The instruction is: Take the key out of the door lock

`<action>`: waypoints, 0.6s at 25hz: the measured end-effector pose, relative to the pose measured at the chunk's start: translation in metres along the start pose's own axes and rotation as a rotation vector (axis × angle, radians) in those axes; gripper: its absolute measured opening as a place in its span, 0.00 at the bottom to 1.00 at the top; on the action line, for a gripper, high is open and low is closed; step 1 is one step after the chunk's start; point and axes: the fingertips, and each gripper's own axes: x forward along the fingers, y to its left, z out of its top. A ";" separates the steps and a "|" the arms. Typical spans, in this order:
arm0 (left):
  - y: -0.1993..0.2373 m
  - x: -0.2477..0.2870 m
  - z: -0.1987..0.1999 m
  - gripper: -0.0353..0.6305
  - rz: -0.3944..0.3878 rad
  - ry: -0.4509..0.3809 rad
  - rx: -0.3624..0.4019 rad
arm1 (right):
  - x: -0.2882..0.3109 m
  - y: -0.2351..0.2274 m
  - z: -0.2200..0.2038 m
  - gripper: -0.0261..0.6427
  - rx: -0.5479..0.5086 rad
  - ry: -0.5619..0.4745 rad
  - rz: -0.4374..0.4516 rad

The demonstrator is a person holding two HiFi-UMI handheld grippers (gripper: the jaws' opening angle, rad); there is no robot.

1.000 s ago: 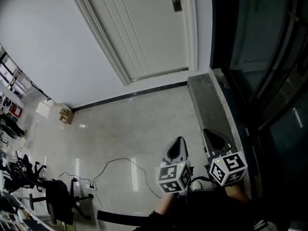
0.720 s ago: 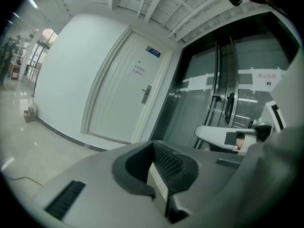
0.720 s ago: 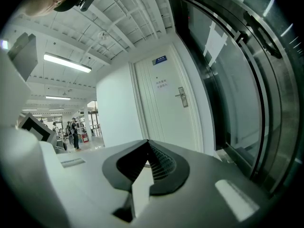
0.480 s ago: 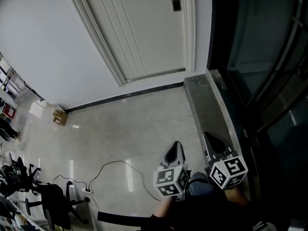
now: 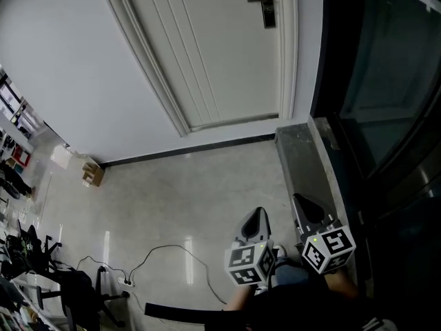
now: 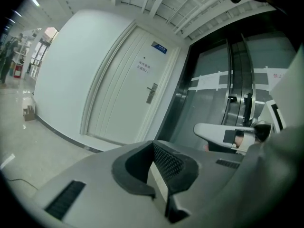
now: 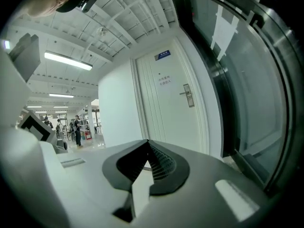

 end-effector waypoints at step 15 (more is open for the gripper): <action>-0.008 0.147 0.048 0.05 0.033 -0.017 -0.005 | 0.105 -0.103 0.044 0.04 -0.052 0.003 0.044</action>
